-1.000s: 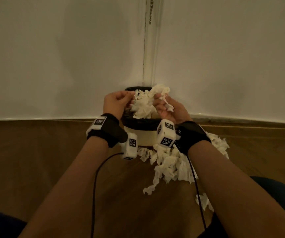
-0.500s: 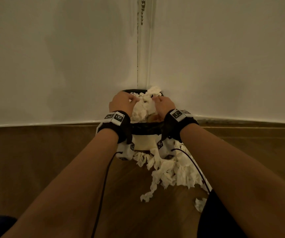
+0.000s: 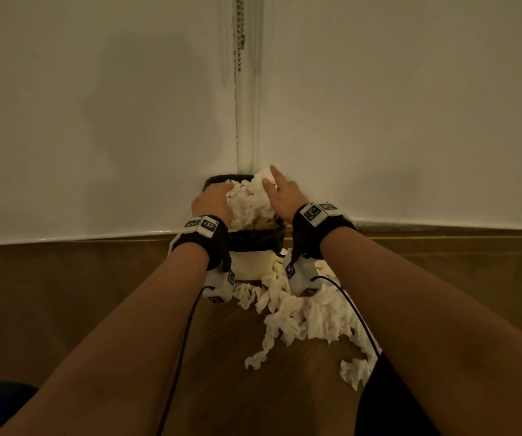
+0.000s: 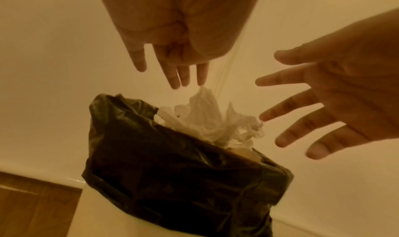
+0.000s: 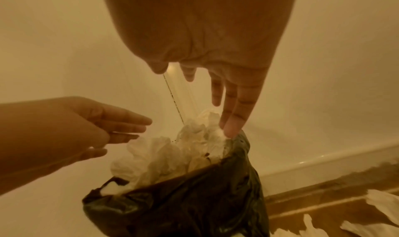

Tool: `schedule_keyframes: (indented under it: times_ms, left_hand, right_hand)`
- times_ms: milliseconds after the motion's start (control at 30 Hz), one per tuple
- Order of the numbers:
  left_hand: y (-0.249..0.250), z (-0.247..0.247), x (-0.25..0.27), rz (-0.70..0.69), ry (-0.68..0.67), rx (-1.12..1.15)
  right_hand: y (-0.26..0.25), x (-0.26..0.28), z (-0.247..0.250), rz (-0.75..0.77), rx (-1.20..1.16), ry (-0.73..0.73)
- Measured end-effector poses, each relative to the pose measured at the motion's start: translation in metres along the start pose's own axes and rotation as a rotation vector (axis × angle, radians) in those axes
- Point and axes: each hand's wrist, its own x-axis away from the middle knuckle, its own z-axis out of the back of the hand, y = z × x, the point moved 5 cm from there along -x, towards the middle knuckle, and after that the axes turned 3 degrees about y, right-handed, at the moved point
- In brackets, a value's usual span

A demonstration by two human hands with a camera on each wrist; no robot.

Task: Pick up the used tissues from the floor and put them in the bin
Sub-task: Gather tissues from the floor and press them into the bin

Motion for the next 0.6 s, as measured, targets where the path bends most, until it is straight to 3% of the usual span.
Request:
schedule_keyframes:
  times_ms: [133, 333, 400, 500, 600]
  left_hand:
    - [-0.002, 0.003, 0.012, 0.058, 0.001, -0.007]
    - [0.019, 0.035, 0.063, 0.011, 0.231, 0.127]
    - [0.024, 0.032, 0.083, 0.028, 0.148, 0.21]
    - [0.038, 0.013, 0.111, 0.0, -0.081, 0.346]
    - [0.055, -0.007, 0.134, -0.055, -0.174, 0.341]
  right_hand:
    - [-0.01, 0.021, 0.004, 0.021, 0.135, -0.01]
    - [-0.028, 0.072, 0.026, 0.033, 0.031, 0.036]
    - [-0.027, 0.095, 0.036, 0.036, -0.051, 0.078]
    - [-0.004, 0.127, 0.045, -0.052, -0.059, 0.124]
    - [0.029, 0.155, 0.043, -0.169, -0.056, 0.116]
